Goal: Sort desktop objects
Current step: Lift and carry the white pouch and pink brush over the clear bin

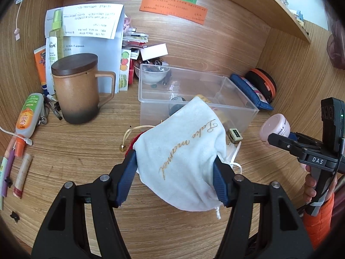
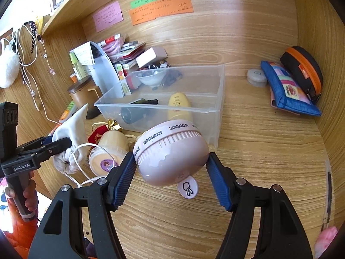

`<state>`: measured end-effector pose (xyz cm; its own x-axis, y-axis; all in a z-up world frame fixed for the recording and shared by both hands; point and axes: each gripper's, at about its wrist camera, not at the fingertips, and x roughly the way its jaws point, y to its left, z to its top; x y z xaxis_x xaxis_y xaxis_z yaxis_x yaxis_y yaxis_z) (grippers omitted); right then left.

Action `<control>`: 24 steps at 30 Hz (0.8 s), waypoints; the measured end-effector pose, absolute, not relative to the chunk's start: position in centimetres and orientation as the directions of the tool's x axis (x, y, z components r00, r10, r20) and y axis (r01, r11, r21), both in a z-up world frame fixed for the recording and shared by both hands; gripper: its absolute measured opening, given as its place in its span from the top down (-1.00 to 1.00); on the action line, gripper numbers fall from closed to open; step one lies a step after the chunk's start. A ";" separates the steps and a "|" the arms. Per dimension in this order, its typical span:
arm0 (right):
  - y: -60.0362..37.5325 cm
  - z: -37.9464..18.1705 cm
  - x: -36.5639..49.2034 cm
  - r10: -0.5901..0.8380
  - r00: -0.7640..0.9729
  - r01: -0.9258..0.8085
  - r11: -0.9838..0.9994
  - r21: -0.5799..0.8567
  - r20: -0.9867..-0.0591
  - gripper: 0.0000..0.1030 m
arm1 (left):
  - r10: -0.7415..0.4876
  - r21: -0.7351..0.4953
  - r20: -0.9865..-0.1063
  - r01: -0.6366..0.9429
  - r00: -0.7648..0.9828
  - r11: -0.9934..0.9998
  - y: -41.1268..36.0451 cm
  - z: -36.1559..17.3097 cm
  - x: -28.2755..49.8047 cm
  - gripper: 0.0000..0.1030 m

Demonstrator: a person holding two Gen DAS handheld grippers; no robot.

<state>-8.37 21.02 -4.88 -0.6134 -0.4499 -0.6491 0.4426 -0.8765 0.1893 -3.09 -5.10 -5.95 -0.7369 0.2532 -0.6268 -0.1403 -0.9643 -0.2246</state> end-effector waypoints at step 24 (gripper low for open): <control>20.9 -1.0 -9.8 -0.421 -0.679 0.460 -0.882 0.097 -0.602 -0.23 | 0.233 -0.181 -0.535 -0.159 -0.812 -0.970 -6.7 1.2 -6.2 -0.24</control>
